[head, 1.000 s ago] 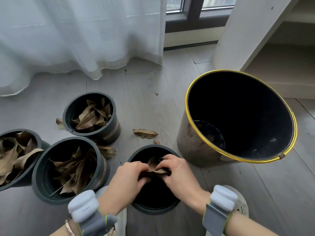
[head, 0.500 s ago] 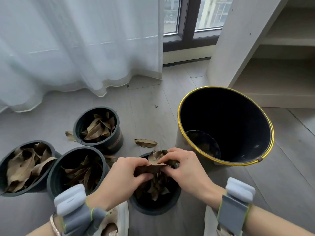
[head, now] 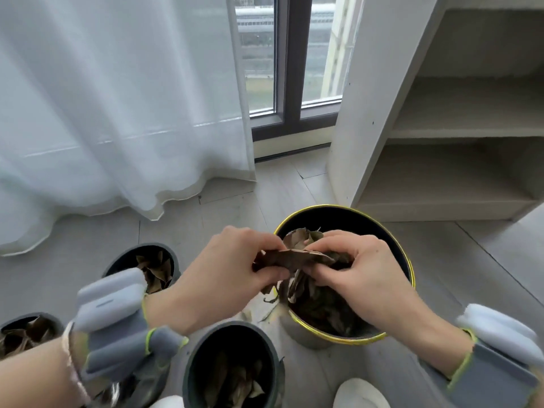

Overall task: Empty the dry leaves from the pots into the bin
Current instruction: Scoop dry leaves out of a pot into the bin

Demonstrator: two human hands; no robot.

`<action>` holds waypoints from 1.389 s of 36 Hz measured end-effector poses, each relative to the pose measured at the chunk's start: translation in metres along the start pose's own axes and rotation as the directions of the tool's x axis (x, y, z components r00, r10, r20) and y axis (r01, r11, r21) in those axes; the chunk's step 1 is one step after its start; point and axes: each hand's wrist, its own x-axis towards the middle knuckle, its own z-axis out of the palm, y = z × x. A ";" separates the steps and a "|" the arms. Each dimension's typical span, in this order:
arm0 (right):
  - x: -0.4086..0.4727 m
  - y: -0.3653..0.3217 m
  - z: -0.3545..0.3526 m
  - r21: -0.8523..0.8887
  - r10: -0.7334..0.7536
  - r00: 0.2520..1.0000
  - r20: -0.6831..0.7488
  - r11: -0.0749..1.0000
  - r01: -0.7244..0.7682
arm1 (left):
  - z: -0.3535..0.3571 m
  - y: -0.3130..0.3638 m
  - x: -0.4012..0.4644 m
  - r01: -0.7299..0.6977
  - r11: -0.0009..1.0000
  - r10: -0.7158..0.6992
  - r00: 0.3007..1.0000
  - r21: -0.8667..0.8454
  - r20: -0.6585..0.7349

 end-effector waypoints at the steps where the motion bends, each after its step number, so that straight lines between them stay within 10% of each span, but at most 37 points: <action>1: 0.003 0.001 -0.008 0.001 0.015 1.000 -0.008 1.000 -0.015 | 0.001 0.005 0.010 -0.011 1.000 0.011 1.000 0.002 0.008; 26: 0.071 0.157 0.005 -0.417 0.653 0.720 0.235 0.737 -0.532 | 0.150 -0.036 0.148 0.090 0.917 -0.264 0.868 0.389 0.421; 40: 0.053 0.108 0.003 -0.426 0.511 0.825 0.242 0.820 -0.383 | 0.084 -0.035 0.077 0.026 1.000 -0.027 0.994 0.012 0.109; 45: 0.028 0.054 0.021 -0.218 0.241 0.961 0.137 0.953 -0.208 | 0.068 -0.053 0.021 0.083 0.991 -0.095 0.989 -0.105 -0.114; 50: -0.012 0.027 0.067 -0.190 0.132 0.930 0.343 0.979 -0.069 | 0.076 -0.095 -0.037 0.243 0.967 -0.245 0.969 0.082 0.018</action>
